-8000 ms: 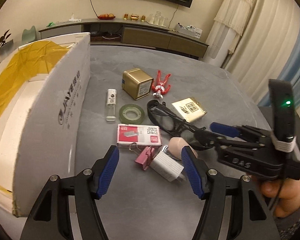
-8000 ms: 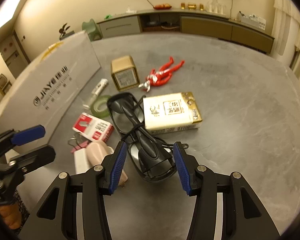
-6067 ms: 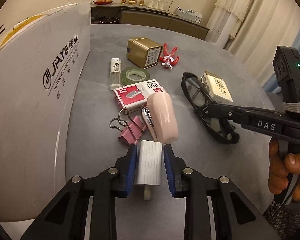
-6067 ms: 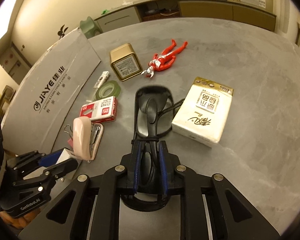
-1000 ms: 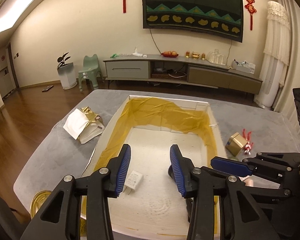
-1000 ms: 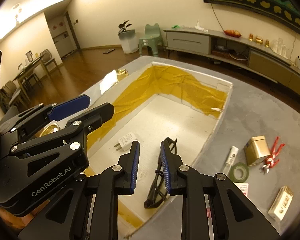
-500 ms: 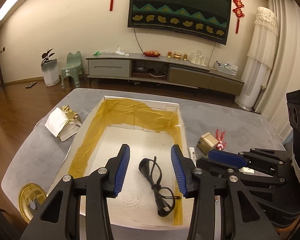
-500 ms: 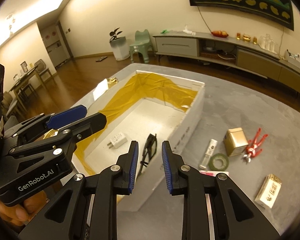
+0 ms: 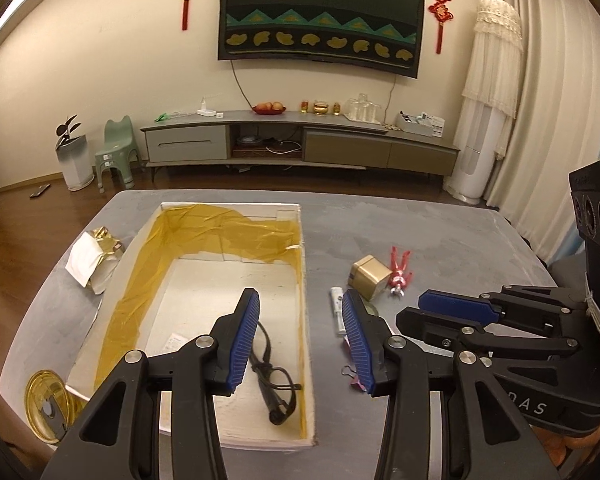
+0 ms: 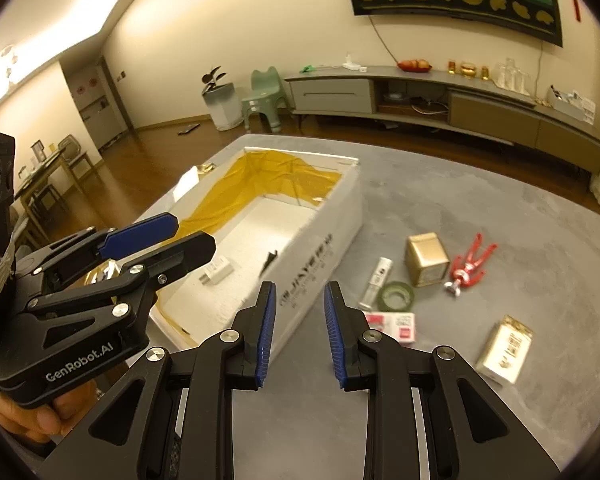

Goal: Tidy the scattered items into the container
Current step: 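Move both grippers back toward the remaining items on the table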

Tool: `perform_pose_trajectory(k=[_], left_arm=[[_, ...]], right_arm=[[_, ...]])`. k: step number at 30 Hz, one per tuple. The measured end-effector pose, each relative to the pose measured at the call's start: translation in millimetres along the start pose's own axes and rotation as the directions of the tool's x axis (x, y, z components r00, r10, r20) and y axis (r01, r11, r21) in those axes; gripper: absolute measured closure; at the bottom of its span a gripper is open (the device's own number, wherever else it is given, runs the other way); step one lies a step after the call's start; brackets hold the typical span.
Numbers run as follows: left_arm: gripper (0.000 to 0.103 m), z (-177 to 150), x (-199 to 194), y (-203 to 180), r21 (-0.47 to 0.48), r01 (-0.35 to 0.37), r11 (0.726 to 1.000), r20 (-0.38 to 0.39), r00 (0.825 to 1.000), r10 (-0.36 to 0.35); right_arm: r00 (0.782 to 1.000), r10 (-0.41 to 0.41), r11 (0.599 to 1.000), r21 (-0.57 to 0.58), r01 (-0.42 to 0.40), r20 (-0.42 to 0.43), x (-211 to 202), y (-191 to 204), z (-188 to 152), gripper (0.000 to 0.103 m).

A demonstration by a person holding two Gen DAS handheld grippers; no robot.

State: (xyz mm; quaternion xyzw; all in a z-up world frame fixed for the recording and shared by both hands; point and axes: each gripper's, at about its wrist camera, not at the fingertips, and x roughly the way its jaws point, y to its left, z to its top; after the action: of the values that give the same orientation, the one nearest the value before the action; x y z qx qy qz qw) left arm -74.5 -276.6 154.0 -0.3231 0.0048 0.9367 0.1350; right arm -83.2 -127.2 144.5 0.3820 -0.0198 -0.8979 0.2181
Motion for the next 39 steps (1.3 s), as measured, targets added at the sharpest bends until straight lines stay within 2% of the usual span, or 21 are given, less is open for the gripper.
perform_pose_trajectory(k=[12,22,31,39], left_arm=[[0.058,-3.4,18.3,-47.2,0.065,0.034,0.997,-0.041,0.999,-0.031],[0.058,-11.7,40.1,-81.8,0.120,0.048,0.992,-0.091,0.995,-0.037],[0.058,-26.0,67.0,-102.7,0.155,0.051,0.987,-0.152,0.988,-0.027],[0.055,-43.4,99.2,-114.4,0.166,0.057,0.984,-0.233,0.972,-0.017]], right_arm=[[0.999,-0.049,0.997,0.056,0.048,0.016,-43.7,-40.7,-19.6,0.075],[0.997,-0.080,0.992,0.104,0.078,0.022,-64.9,-73.5,-38.4,0.075],[0.995,-0.098,0.982,0.160,0.095,0.010,-68.7,-106.7,-52.9,0.074],[0.993,-0.115,0.968,0.225,0.116,-0.019,-56.3,-141.0,-64.3,0.072]])
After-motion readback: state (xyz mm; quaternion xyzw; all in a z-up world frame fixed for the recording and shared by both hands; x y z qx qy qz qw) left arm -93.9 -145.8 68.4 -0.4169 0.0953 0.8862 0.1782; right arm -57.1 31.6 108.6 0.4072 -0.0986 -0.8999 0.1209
